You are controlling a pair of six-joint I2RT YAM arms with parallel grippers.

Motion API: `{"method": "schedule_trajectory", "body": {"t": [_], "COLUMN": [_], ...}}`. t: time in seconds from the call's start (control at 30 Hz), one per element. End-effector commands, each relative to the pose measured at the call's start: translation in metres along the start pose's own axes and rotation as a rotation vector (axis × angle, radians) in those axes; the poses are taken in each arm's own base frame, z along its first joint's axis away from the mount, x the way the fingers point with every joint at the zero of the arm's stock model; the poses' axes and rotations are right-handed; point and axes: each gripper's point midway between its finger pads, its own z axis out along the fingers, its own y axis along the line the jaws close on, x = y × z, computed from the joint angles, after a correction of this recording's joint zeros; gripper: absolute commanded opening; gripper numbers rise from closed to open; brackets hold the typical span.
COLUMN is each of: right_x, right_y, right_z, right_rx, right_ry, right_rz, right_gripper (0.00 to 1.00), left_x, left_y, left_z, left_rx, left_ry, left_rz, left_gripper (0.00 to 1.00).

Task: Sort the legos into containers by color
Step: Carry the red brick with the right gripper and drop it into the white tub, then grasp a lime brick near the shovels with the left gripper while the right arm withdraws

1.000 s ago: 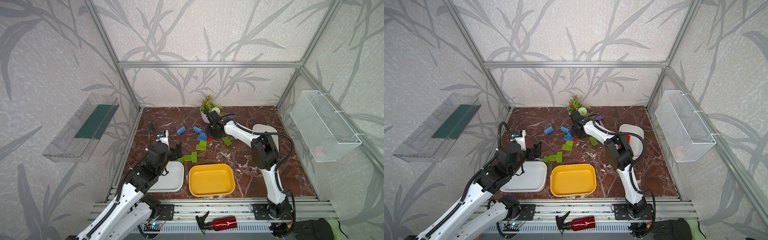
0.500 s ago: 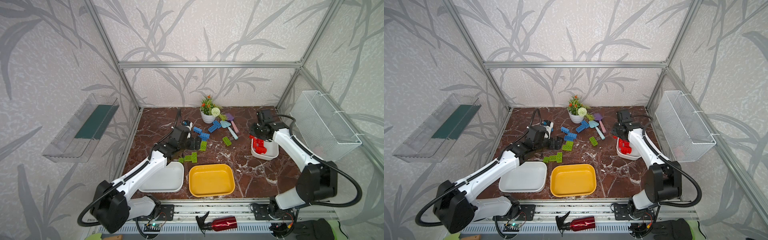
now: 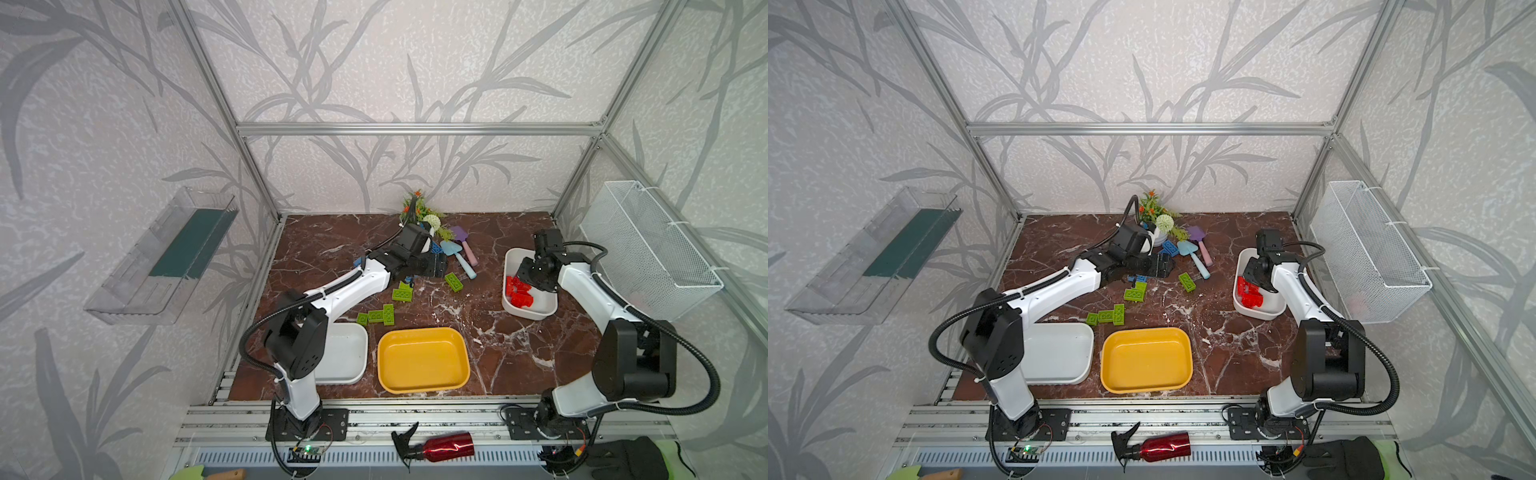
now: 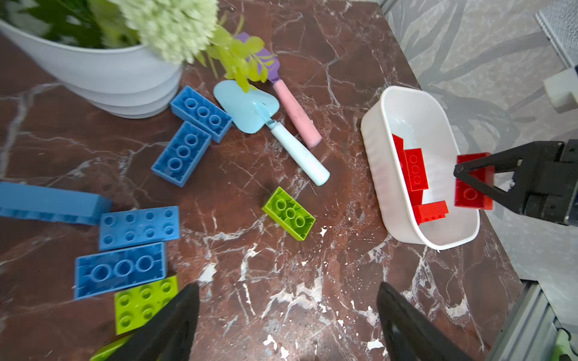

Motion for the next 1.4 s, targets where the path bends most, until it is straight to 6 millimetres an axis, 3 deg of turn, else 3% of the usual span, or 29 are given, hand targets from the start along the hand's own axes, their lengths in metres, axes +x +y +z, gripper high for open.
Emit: {"method": "schedule_trajectory", "body": {"t": [0.0, 0.13, 0.2, 0.23, 0.4, 0.73, 1.0, 1.37], "right_x": [-0.006, -0.009, -0.007, -0.006, 0.009, 0.03, 0.049, 0.055], "right_y": [-0.007, -0.01, -0.01, -0.01, -0.01, -0.026, -0.028, -0.026], "right_z": [-0.006, -0.022, -0.031, -0.037, -0.066, -0.118, -0.127, -0.137], "right_rx": [0.023, 0.022, 0.007, -0.005, -0.075, -0.099, -0.143, -0.183], "right_ry": [0.01, -0.016, -0.028, -0.035, -0.06, -0.113, -0.095, -0.112], "right_rz": [-0.023, -0.029, -0.027, -0.026, 0.014, -0.015, -0.03, -0.043], "right_gripper": [0.61, 0.83, 0.86, 0.92, 0.99, 0.99, 0.99, 0.99], "left_x": [0.0, 0.008, 0.014, 0.017, 0.03, 0.053, 0.062, 0.072], "left_y": [-0.013, -0.01, -0.007, -0.005, -0.002, 0.006, 0.021, 0.028], "left_z": [0.011, 0.032, 0.042, 0.047, 0.07, 0.11, 0.127, 0.14], "left_rx": [-0.011, -0.082, -0.117, -0.135, -0.188, -0.305, -0.417, -0.445], "left_ry": [0.056, 0.12, 0.151, 0.165, 0.228, 0.292, 0.308, 0.334], "left_rz": [-0.006, -0.046, -0.069, -0.085, -0.158, -0.245, -0.237, -0.22], "left_gripper": [0.88, 0.88, 0.88, 0.88, 0.88, 0.88, 0.86, 0.8]}}
